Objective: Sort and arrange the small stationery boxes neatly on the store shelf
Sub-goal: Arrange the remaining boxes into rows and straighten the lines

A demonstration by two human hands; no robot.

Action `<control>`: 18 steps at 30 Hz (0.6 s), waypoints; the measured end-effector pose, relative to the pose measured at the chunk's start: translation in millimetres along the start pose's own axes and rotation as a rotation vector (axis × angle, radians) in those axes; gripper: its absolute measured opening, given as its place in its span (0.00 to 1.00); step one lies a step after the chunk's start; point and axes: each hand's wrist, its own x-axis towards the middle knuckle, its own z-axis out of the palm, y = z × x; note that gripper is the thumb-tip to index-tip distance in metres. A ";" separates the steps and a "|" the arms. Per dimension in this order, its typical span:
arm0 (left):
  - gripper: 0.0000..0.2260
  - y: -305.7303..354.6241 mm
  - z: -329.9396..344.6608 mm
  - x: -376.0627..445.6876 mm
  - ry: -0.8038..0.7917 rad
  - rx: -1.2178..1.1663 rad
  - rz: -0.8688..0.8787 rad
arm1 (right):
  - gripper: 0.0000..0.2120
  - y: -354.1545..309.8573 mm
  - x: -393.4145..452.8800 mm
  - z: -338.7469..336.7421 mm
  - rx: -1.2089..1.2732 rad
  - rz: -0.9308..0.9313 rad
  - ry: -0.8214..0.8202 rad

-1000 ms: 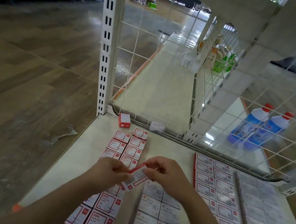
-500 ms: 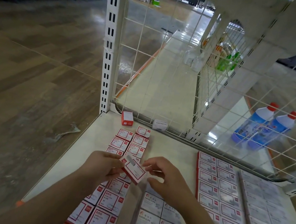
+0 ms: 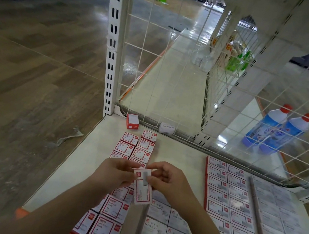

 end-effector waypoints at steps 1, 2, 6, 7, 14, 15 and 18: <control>0.08 -0.3 0.5 0.9 0.004 -0.018 -0.003 | 0.07 -0.9 -0.3 -0.1 0.045 0.016 0.030; 0.07 -1.4 1.1 2.3 0.005 -0.033 -0.009 | 0.07 -1.3 -0.4 -0.3 0.088 0.033 0.076; 0.05 -4.9 6.6 5.1 -0.012 -0.053 -0.041 | 0.07 -1.1 1.4 0.0 0.293 0.096 0.276; 0.04 -4.5 8.8 4.3 -0.017 -0.079 -0.052 | 0.08 -1.6 1.3 0.8 0.340 0.104 0.287; 0.07 -6.0 12.6 5.4 0.089 -0.092 -0.016 | 0.15 2.7 -4.9 -1.0 0.287 0.091 0.177; 0.08 -6.4 12.1 5.2 0.095 -0.067 -0.009 | 0.16 4.8 -5.2 -2.3 0.241 0.088 0.167; 0.08 -6.4 12.2 4.2 0.092 -0.001 -0.001 | 0.18 10.0 -5.9 -5.1 0.171 0.086 0.148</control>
